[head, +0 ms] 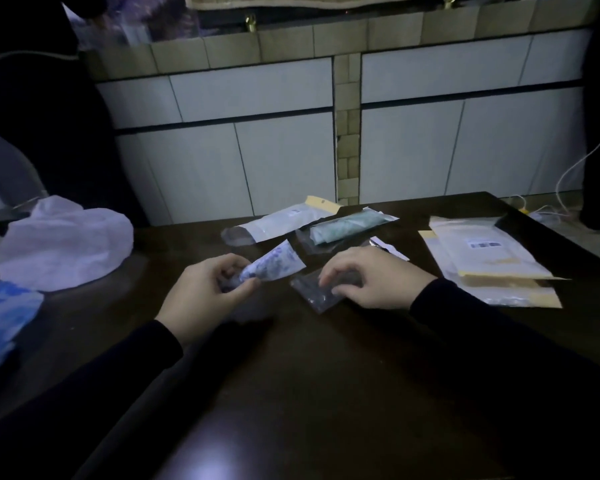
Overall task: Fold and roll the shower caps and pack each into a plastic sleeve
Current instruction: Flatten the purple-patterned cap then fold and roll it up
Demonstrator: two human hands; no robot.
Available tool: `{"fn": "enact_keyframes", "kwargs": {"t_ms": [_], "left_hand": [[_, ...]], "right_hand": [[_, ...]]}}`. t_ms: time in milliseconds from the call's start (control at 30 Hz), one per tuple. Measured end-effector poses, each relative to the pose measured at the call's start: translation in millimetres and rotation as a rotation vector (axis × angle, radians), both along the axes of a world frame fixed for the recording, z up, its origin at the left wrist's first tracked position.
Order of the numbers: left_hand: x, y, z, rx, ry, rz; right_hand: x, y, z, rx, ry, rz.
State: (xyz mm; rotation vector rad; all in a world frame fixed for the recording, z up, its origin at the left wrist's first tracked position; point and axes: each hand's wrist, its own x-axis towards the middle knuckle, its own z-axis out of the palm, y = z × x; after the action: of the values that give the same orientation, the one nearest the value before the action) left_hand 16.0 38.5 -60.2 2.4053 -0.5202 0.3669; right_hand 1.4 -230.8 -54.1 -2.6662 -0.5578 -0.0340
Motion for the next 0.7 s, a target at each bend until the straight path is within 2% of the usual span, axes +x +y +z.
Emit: {"fn": "enact_keyframes", "kwargs": {"t_ms": [133,200,333,433,533,633,700], "left_hand": [[4,0,-3,-0.001,-0.056,-0.006],[6,-3,-2,0.058,-0.136,-0.013],[7,-7,-3,0.365,-0.472,-0.041],[10,1,-10,0.505,-0.608,-0.110],[14,14,-16,0.592,-0.668,-0.202],[17,24,-19,0.655,-0.659,-0.291],[18,25,-18,0.665,-0.645,-0.322]], "right_hand": [[4,15,-10,-0.028,-0.050,-0.109],[6,24,-14,-0.091,-0.099,-0.174],[7,36,-20,-0.151,-0.145,-0.240],[4,40,-22,-0.173,-0.154,-0.272],[3,33,-18,-0.164,-0.093,-0.191],[3,22,-13,-0.129,0.049,-0.061],[4,21,-15,-0.099,0.065,-0.056]]}}
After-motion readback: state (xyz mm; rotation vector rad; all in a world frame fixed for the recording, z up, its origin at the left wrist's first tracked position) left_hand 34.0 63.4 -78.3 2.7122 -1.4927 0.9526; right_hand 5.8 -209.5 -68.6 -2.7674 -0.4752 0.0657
